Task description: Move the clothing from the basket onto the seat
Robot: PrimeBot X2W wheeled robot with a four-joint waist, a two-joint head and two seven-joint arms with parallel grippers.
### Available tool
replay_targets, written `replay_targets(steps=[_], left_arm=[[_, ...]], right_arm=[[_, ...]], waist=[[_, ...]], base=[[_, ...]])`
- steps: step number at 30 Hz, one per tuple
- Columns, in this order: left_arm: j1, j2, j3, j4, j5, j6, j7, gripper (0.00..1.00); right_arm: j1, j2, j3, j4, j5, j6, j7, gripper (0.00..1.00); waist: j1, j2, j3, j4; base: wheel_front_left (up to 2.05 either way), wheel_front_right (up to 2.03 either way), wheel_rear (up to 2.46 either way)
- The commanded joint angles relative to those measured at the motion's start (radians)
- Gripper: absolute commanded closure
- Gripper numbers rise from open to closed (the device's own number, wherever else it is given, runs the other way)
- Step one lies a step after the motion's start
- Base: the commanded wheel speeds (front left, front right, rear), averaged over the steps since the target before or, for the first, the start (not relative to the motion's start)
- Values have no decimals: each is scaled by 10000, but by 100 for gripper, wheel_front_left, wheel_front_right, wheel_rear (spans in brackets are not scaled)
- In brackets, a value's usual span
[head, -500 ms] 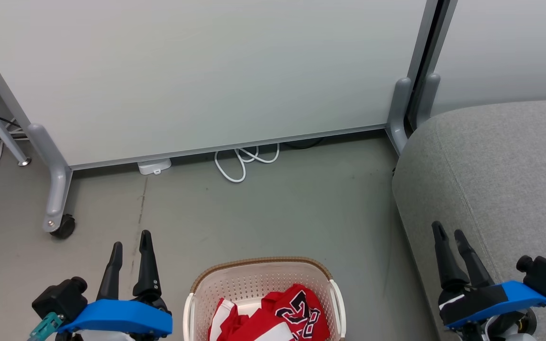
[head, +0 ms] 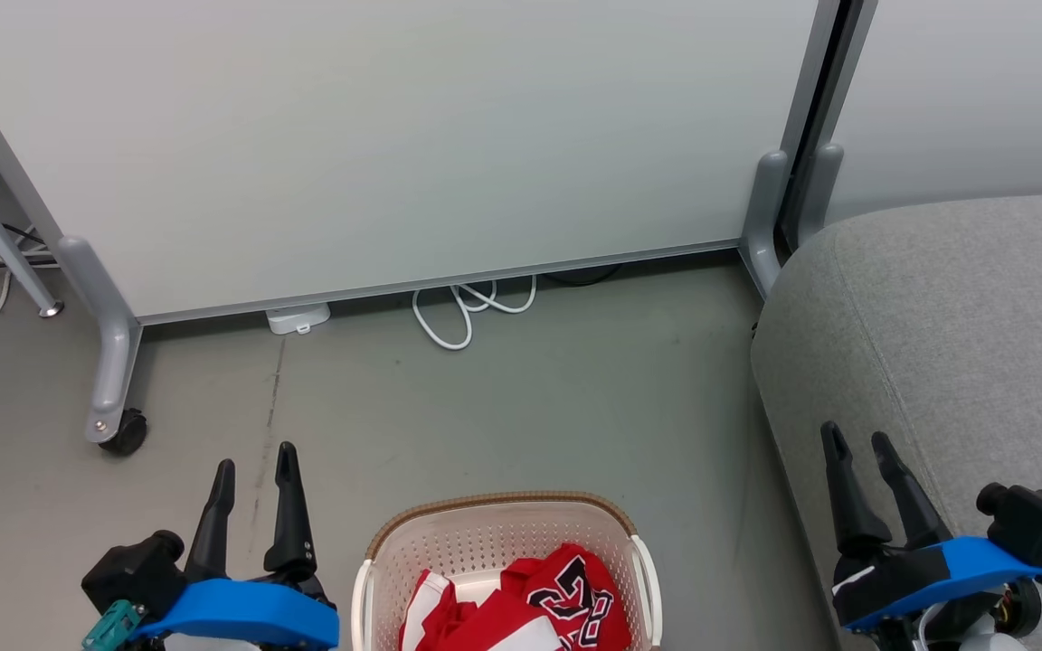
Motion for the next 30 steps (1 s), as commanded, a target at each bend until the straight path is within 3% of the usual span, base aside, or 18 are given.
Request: replay_targets(steps=[1, 30], left_arm=[[20, 63, -75, -40, 264, -35, -90, 0], [114, 125, -484, 347, 2114, 119, -698, 0]], right_arm=[[-135, -77, -28, -116, -301, 19, -85, 0], [-178, -87, -51, -171, -2719, 25, -477, 0]], waist=[[0, 0, -1, 4], [0, 0, -27, 60]], base=[[0, 0, 0], [0, 0, 0]])
